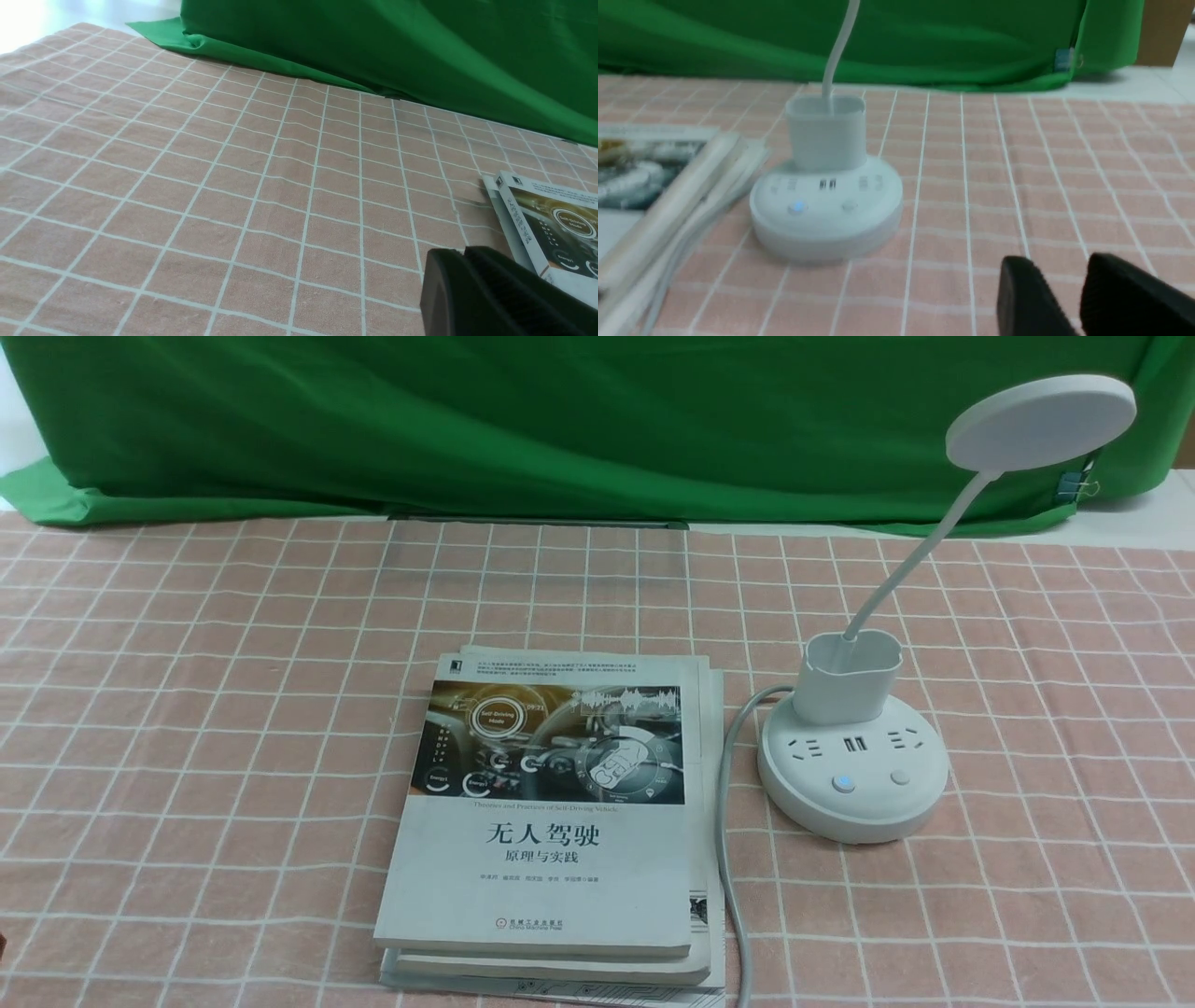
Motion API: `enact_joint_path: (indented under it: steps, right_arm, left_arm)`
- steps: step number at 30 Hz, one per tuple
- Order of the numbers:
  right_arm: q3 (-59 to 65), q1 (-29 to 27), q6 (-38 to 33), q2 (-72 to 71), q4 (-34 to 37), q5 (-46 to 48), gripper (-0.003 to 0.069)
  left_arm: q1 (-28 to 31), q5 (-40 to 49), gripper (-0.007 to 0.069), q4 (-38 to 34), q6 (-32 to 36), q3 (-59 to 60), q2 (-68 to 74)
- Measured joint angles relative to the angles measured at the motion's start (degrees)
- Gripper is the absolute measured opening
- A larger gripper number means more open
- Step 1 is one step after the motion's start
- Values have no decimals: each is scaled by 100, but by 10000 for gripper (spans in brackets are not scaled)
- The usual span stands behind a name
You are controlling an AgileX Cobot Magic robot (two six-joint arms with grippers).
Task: Turn on the table lamp on the pink coffee tablecloth with your hand.
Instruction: 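Press the button on the base of the white desk lamp with the right gripper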
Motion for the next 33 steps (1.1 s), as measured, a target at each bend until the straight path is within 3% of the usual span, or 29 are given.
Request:
enact_joint_path:
  steps: [2,8,11,14,19,20,26,33]
  right_arm:
    - [0,0,289,0,107,-220,244]
    - [0,0,2467,0,409,-1345,244]
    - [0,0,2698,0,415,-1524,243]
    - [-14,28,2848,0,431,-1393,192]
    - [-1086,295,2078,920,437,71,72]
    - [-1154,324,2029,987,437,71,72]
    - [-3217,601,621,3640,437,2648,55]
    - [-4128,601,-212,5841,432,3314,32]
  left_arm:
    - [0,0,19,0,0,0,0]
    - [0,0,19,0,0,0,0]
    - [0,0,19,0,0,0,0]
    - [0,0,19,0,0,0,0]
    - [0,0,19,0,7,0,0]
    - [0,0,19,0,7,0,0]
    - [0,0,19,0,7,0,0]
    - [0,0,19,0,7,0,0]
